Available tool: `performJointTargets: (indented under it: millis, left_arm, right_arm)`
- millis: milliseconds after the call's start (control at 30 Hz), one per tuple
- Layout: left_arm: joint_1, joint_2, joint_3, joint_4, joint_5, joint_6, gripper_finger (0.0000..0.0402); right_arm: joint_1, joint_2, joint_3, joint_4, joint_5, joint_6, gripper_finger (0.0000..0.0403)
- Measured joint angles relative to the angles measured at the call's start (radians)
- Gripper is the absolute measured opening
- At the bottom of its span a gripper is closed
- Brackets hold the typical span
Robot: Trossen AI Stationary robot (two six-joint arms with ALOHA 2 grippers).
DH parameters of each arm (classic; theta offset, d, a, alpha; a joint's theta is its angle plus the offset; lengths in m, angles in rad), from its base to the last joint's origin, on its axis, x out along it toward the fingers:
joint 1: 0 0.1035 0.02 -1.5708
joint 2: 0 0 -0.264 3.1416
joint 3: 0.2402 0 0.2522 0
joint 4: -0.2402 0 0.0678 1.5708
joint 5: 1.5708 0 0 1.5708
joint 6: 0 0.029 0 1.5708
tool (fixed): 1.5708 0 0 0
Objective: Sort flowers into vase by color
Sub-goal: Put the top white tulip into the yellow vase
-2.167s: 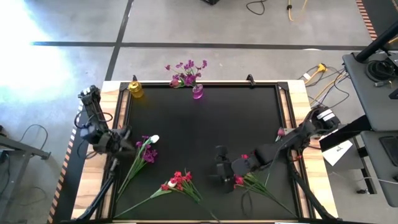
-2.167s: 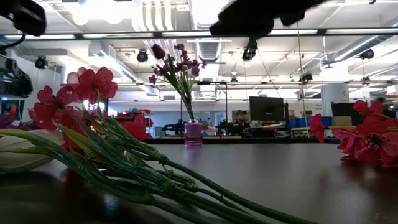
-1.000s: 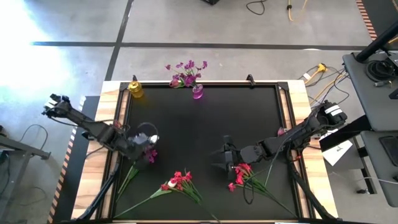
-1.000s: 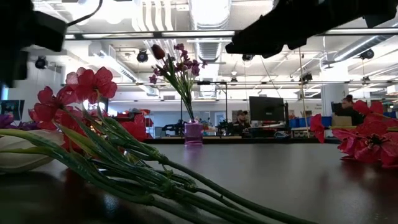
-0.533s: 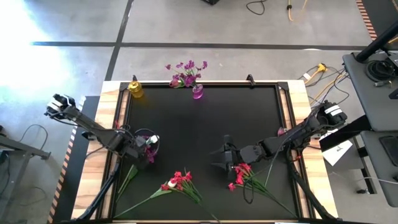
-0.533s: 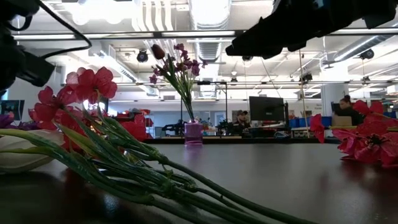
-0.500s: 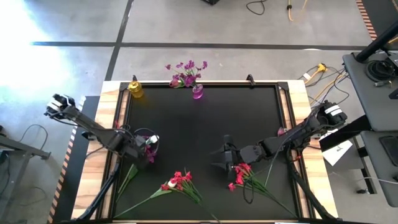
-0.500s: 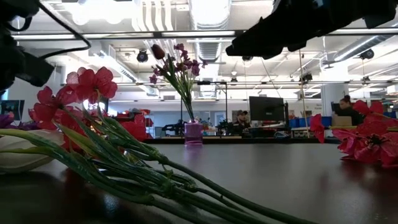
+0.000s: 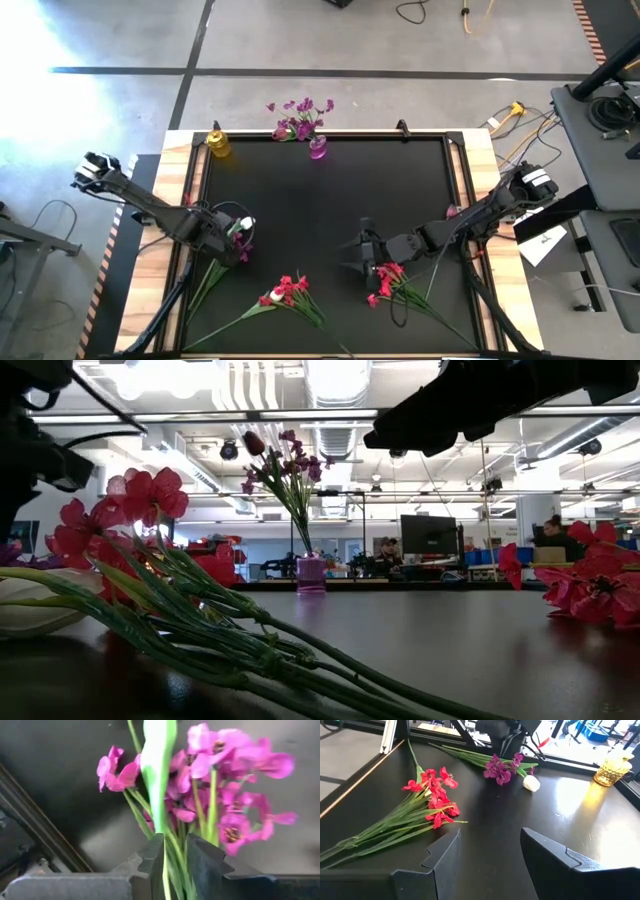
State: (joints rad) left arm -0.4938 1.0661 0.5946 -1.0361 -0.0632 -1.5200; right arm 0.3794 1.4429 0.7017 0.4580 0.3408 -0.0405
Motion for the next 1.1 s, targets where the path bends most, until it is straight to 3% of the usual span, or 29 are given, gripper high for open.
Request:
performJointTargets:
  millis: [633,933,1100]
  left_arm:
    - [0.001,0.215,0.015,0.007,0.124,-0.024,0.0038]
    - [0.001,0.262,0.145,-0.063,0.073,0.018,0.0002]
    - [0.001,0.284,0.318,-0.187,-0.084,0.044,0.0001]
  right_arm:
    - [0.114,0.000,0.000,-0.018,0.000,0.004,0.0201]
    - [0.204,-0.021,0.000,-0.042,0.003,0.022,0.0201]
    - [0.268,-0.094,0.000,-0.202,0.128,0.082,0.0201]
